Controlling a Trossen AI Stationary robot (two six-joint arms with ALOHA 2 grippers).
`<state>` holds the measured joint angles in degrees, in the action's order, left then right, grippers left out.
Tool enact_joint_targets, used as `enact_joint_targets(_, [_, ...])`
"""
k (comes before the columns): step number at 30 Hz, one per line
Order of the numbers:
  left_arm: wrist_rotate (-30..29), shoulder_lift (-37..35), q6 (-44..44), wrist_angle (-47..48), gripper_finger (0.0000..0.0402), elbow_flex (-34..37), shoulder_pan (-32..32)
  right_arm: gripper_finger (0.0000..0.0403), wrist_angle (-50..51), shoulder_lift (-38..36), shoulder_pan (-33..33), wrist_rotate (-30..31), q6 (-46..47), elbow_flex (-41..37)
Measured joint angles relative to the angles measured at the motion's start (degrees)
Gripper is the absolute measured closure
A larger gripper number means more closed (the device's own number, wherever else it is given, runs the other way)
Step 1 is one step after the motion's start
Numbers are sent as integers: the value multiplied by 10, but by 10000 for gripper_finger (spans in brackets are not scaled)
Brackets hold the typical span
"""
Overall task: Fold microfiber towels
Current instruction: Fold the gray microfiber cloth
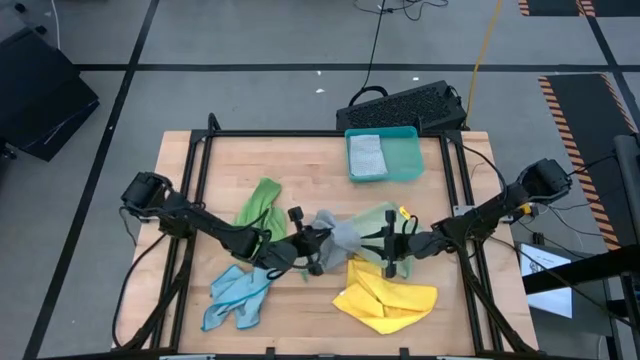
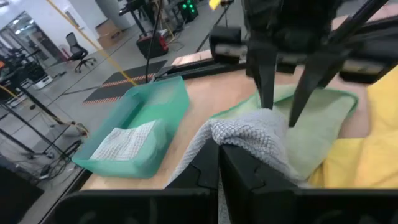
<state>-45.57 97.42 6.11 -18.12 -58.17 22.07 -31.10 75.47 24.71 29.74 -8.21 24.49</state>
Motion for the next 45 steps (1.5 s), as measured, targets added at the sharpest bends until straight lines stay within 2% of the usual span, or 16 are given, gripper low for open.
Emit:
enact_joint_targets(5, [-8, -30, -1, 17, 389, 0, 28, 339, 16, -4, 7, -1, 28, 0])
enact_joint_targets(9, [-18, -42, -6, 33, 396, 0, 44, 333, 48, -4, 9, -14, 54, 0])
enact_joint_targets(15, [-47, -49, -4, 34, 385, 0, 58, 288, 74, -4, 8, -44, 129, -11])
enact_joint_targets(20, [-51, -54, -8, 31, 396, 0, 56, 243, 3, -4, 9, -44, 163, -43])
enact_joint_targets(27, [-51, -53, -8, 25, 386, 0, 56, 197, -97, -4, 9, -43, 139, -63])
enact_joint_targets(31, [-51, -53, -8, 25, 397, 0, 56, 177, -116, -4, 9, -43, 126, -63])
enact_joint_targets(34, [-51, -53, -8, 25, 389, 0, 56, 167, -128, -1, 9, -44, 139, -63])
enact_joint_targets(41, [-58, -53, -8, 22, 395, 0, 49, 161, -177, 78, 32, -56, 129, -49])
enact_joint_targets(45, [-69, -53, -36, 40, 392, 0, 32, 161, -222, 147, 52, 9, 63, -10])
